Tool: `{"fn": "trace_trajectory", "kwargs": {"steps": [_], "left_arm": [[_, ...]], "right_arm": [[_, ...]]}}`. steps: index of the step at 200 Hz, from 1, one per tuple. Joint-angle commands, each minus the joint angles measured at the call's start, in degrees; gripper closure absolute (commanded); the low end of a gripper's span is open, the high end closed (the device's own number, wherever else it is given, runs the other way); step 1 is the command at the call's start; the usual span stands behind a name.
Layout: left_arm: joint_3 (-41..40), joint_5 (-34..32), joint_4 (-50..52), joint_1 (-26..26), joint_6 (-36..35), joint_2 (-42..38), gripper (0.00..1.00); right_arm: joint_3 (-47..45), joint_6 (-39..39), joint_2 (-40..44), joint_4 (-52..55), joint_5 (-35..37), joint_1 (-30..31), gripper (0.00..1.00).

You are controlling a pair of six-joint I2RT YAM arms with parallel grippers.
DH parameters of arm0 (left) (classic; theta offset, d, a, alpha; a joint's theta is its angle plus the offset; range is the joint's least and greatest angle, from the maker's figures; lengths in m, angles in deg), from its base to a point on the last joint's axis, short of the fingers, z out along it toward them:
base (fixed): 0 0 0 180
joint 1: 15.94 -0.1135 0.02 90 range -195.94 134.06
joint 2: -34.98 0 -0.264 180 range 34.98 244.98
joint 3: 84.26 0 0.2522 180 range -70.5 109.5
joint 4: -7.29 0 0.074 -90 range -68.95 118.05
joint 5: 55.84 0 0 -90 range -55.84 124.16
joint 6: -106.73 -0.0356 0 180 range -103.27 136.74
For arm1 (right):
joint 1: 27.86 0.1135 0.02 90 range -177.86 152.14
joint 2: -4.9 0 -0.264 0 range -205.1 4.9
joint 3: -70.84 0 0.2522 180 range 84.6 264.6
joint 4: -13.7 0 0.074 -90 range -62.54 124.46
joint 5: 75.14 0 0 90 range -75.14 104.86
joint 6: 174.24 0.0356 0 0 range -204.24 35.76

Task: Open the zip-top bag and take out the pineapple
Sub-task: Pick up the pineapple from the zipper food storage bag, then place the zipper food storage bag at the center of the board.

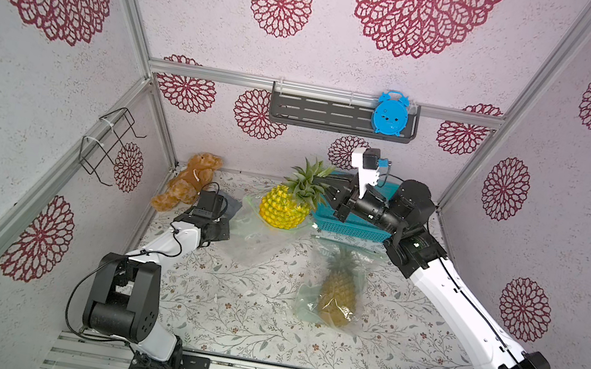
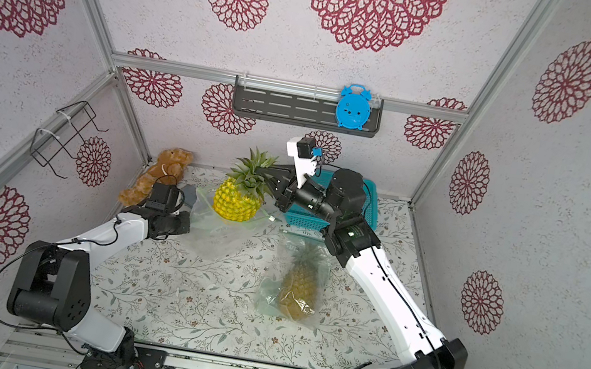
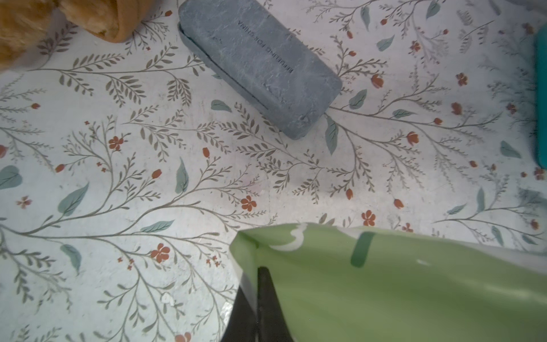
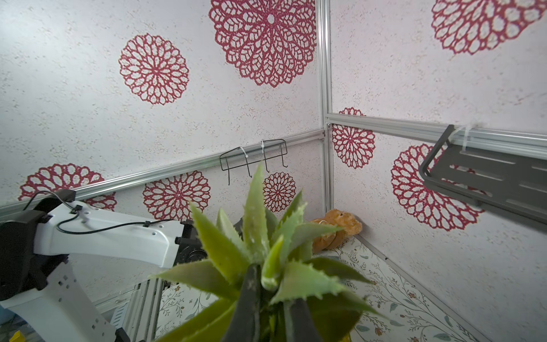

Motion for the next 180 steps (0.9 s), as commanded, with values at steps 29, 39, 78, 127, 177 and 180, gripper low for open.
{"fn": "trace_trajectory", "kwargs": {"steps": [29,39,78,127,177,180], "left_arm": [[0.49,-4.30,2.40,-1.08,-0.50,-0.30,1.00],[0.49,-4.54,2.64,-1.17,-0.22,-1.09,1.00],[1.02,-6.08,3.99,-1.25,0.31,-5.92,1.00],[1.76,-6.71,6.59,-1.34,0.75,-10.17,1.00],[2.37,-6.58,8.45,-1.43,0.95,-13.60,0.62],[2.44,-6.60,8.59,-1.43,0.92,-13.83,0.59]], "right_arm": [[0.08,-3.52,10.53,-12.09,6.93,-0.54,1.00],[-0.33,-4.30,11.21,-11.13,8.73,-0.64,1.00],[-1.70,-6.75,12.62,-6.68,18.21,-0.91,1.00],[-1.68,-8.21,12.15,-0.38,26.92,-2.75,1.00],[-2.18,-2.80,8.29,-0.94,22.96,-11.40,1.00],[-2.21,-2.39,7.98,-1.23,22.67,-11.93,1.00]]}}
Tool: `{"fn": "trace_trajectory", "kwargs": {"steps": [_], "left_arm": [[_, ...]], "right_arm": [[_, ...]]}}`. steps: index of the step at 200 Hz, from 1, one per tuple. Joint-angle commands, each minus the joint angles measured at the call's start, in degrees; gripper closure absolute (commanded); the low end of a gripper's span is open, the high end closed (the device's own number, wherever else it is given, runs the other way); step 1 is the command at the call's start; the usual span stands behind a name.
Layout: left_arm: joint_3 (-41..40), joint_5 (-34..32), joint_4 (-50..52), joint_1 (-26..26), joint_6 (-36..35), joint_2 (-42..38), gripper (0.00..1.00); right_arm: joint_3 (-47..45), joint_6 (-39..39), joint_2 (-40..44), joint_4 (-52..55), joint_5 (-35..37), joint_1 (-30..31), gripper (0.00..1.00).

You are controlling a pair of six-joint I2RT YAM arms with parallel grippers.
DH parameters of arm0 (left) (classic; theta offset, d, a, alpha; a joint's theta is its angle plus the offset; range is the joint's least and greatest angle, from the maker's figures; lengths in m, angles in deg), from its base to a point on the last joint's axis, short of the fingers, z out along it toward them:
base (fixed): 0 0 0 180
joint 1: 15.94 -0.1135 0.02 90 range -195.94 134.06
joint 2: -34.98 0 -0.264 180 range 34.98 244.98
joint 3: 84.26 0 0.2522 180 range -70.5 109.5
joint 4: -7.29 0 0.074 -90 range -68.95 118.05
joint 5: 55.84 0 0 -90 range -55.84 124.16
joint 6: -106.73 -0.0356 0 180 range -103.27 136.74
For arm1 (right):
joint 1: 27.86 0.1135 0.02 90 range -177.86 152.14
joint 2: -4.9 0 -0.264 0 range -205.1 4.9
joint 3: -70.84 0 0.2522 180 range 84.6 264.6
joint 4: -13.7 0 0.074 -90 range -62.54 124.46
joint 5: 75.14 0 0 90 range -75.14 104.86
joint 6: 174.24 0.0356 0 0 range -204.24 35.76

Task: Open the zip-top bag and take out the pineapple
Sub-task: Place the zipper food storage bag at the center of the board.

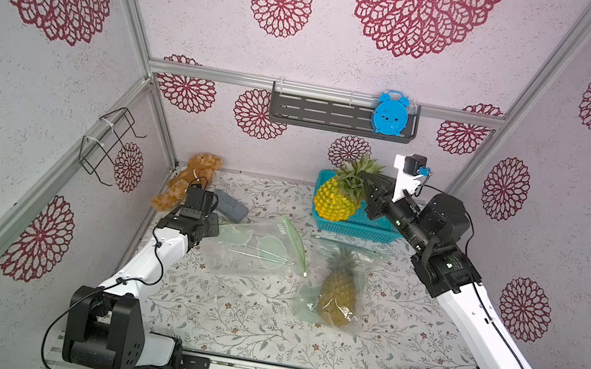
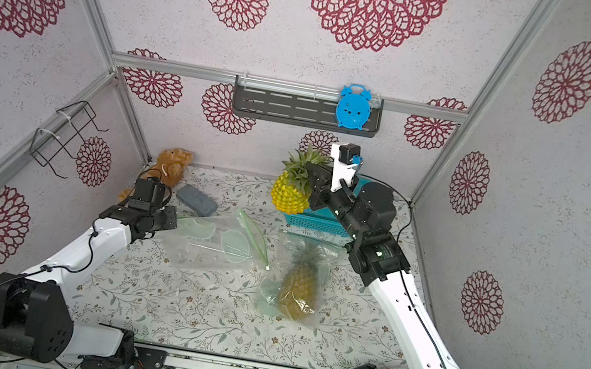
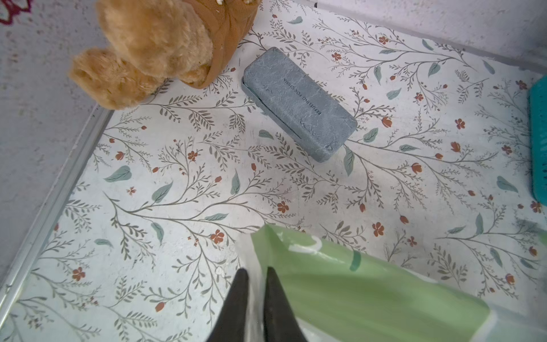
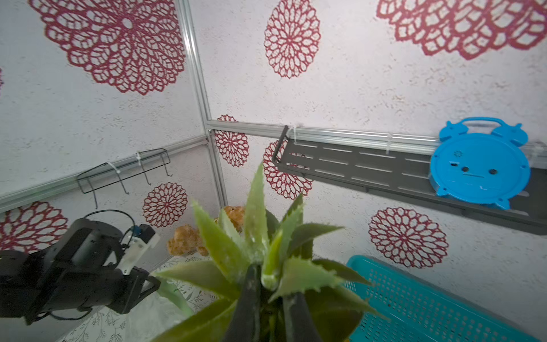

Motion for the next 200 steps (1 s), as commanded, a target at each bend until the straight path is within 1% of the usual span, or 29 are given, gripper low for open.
{"fn": "trace_trajectory", "kwargs": {"steps": [1,19,43,83,120,126,141,161,200], "left_arm": [[1.78,-0.54,1.86,-0.29,0.64,-2.43,0.58],[2.65,-0.05,2.85,-0.38,0.20,-3.87,0.45],[4.63,1.20,5.28,-0.52,-1.12,-5.48,0.34],[8.52,7.13,11.32,-0.76,-5.34,-7.94,0.32],[8.15,12.41,13.05,-1.00,-8.69,-11.05,0.31],[7.70,13.04,12.36,-1.02,-8.96,-11.99,0.31],[5.74,17.02,9.85,-0.99,-11.09,-14.47,0.31],[3.09,20.24,7.04,-1.00,-12.21,-17.47,0.31],[0.17,21.98,4.01,-1.08,-12.00,-20.72,0.31]], "right_arm": [[2.08,2.87,-0.14,-10.94,-0.73,-4.13,1.00],[1.40,5.58,-2.09,-13.43,-4.03,-7.53,1.00],[0.86,8.85,-5.10,-16.90,-6.86,-11.73,1.00],[0.62,13.49,-10.50,-22.36,-9.64,-18.39,1.00],[1.82,17.34,-17.19,-26.16,-10.49,-23.67,1.00],[1.83,17.34,-18.08,-26.76,-10.31,-24.19,1.00],[2.15,16.71,-20.07,-27.11,-8.49,-24.99,1.00],[4.04,14.19,-22.82,-24.20,-5.58,-25.21,1.00],[6.35,10.52,-27.78,-21.95,-0.96,-25.30,1.00]]}}
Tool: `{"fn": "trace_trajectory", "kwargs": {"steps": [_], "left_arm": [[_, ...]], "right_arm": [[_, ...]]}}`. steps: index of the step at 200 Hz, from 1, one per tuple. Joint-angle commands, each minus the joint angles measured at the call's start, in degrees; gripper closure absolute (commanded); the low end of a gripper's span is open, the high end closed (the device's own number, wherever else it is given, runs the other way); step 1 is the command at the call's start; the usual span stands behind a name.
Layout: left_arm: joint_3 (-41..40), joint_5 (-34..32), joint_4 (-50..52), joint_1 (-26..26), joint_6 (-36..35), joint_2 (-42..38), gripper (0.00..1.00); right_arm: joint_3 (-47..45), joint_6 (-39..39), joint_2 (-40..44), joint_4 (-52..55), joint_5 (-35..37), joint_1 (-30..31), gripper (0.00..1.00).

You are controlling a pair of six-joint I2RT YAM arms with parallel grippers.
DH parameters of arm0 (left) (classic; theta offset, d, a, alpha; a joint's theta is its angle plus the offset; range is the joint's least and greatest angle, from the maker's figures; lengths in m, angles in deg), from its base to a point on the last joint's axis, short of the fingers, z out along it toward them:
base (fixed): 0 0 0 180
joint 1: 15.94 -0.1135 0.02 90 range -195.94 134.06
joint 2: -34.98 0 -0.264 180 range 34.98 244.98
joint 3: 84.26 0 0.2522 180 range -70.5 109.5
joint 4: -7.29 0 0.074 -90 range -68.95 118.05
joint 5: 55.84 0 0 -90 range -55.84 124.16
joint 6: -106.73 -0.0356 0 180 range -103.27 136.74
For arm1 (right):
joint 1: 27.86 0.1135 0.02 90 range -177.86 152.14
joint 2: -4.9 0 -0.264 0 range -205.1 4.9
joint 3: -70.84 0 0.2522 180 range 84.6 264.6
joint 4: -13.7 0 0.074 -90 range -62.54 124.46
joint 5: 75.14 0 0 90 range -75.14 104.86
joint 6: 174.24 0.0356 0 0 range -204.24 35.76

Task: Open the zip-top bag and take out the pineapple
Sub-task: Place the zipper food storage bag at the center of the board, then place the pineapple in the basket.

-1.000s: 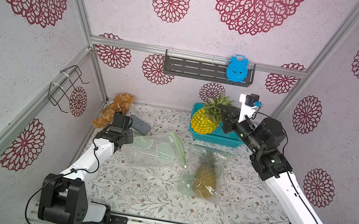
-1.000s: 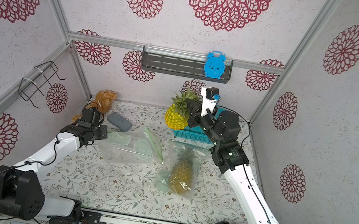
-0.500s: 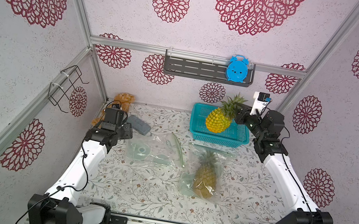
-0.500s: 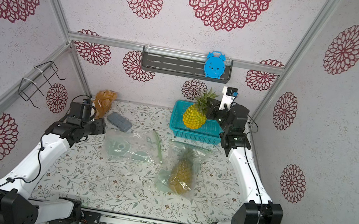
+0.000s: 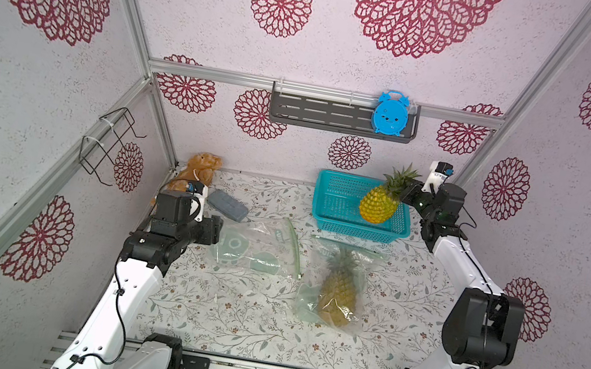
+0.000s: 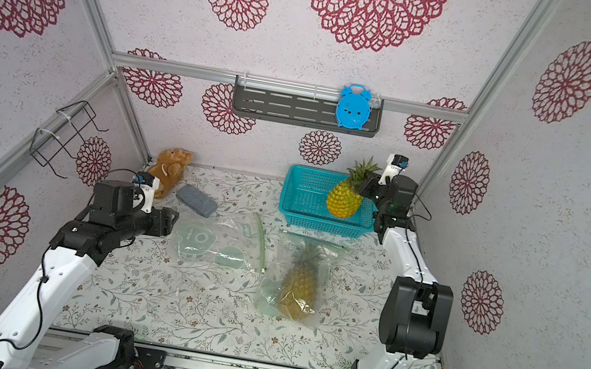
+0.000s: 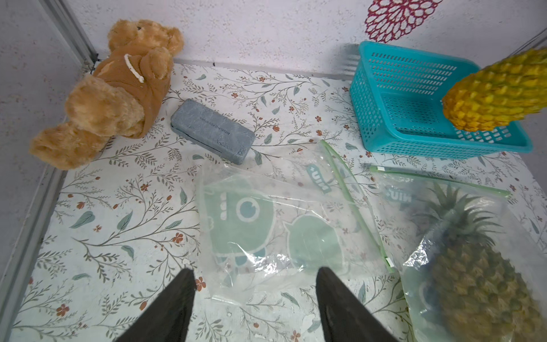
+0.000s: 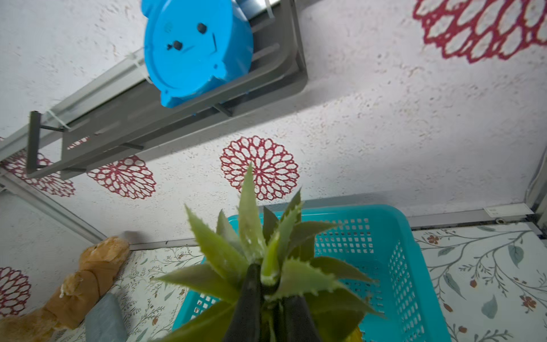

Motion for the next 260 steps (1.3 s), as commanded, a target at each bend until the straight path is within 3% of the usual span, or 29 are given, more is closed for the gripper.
{"fn": "trace_trajectory", "kwargs": {"steps": [1,84,239,260], "left_arm": [[-0.98,2.97,-3.47,-0.41,-1.31,-1.25,0.31],[-1.08,4.04,-3.06,-1.38,-1.14,-0.61,0.30],[-1.26,5.12,-2.67,-2.12,-0.95,-0.30,0.29],[-1.26,5.10,-2.69,-2.21,-0.96,-0.30,0.29]], "right_arm": [[5.01,-2.30,0.96,-8.31,2.93,0.23,1.00],[10.69,-10.02,-6.59,-4.38,6.05,0.41,1.00],[11.03,-11.47,-10.99,-1.88,6.76,0.31,1.00],[10.18,-11.56,-10.49,-2.13,6.85,0.32,0.92]]}}
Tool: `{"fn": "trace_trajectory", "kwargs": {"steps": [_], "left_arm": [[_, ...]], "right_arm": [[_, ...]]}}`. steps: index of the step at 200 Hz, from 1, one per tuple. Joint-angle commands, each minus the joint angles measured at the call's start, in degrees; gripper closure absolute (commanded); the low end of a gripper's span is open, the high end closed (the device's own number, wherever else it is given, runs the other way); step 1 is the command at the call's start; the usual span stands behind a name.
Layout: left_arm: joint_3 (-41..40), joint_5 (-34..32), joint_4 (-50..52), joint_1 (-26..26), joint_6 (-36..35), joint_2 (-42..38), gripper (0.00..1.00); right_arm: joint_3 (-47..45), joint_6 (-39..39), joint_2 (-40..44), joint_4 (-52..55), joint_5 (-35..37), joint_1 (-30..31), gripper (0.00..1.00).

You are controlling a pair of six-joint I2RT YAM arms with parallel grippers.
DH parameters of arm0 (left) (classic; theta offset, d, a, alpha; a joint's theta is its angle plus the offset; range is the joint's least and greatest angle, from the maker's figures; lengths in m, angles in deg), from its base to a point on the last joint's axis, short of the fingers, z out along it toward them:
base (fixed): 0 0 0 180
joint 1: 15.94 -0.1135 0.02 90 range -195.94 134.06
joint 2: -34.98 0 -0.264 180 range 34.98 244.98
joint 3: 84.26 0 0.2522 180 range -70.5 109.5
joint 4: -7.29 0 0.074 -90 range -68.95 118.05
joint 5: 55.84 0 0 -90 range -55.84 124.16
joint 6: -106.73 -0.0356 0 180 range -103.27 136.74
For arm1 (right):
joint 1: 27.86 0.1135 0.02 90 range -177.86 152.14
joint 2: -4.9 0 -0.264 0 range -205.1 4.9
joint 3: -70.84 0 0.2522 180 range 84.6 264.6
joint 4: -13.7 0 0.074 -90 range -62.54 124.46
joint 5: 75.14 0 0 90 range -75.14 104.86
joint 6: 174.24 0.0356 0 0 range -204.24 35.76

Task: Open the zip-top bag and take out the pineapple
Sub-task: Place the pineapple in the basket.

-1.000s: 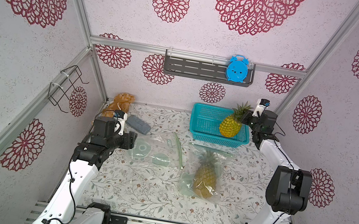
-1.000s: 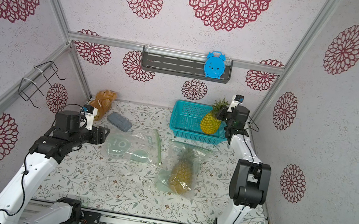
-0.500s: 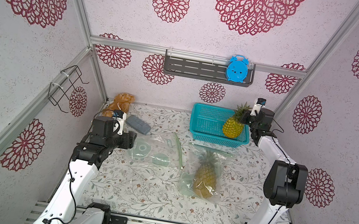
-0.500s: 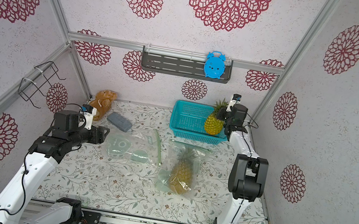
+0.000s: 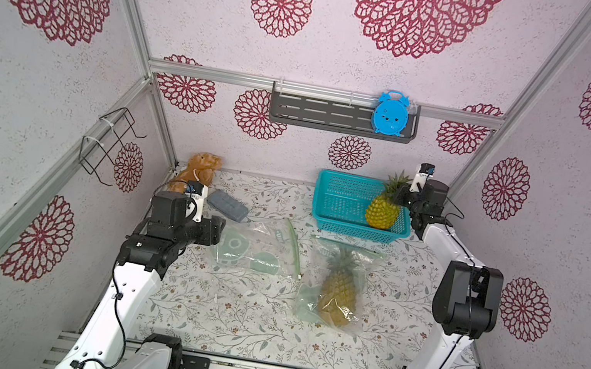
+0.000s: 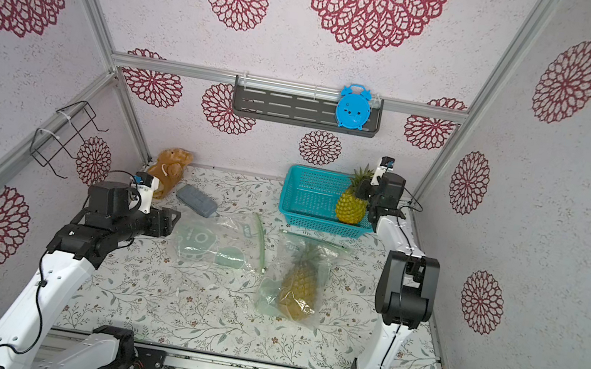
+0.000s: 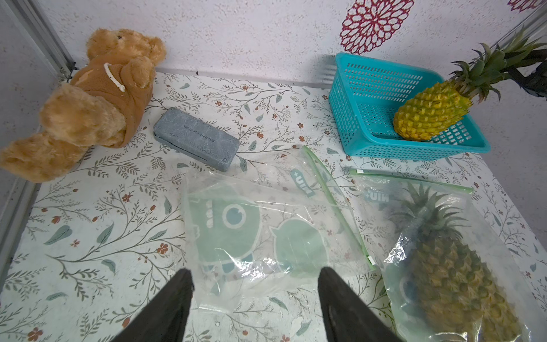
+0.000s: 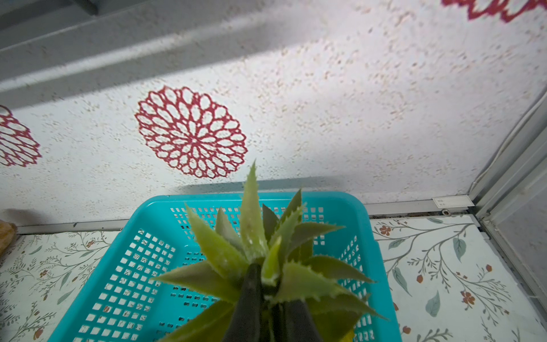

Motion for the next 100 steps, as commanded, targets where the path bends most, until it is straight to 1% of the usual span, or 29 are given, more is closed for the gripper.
{"fn": "trace_trajectory", "kwargs": {"steps": [1,12,29,43,68,90,100], "left_arm": [[-0.49,0.46,-0.89,-0.44,-0.64,0.27,0.28],[-0.49,0.55,-0.92,-0.44,-0.64,0.27,0.28],[-0.49,0.72,-0.87,-0.44,-0.61,0.27,0.28],[-0.49,0.73,-0.87,-0.53,-0.64,0.29,0.28],[-0.58,1.24,-0.92,-0.59,-0.55,0.27,0.27],[-0.58,1.44,-0.89,-0.62,-0.46,0.27,0.26],[-0.58,1.43,-0.88,-0.69,-0.46,0.27,0.26]], "right_arm": [[1.30,-0.90,2.05,-6.48,0.69,0.21,0.92],[1.01,-0.90,2.49,-6.60,0.81,0.21,0.86],[1.00,-1.34,3.33,-6.13,0.95,0.19,0.74],[0.92,-1.71,4.33,-5.77,1.28,0.21,0.67],[-0.67,-2.38,7.15,-6.16,2.05,0.13,0.52],[-2.57,-3.10,10.08,-6.65,2.74,0.12,0.43],[-3.49,-3.47,11.58,-6.63,3.09,0.12,0.40]]}}
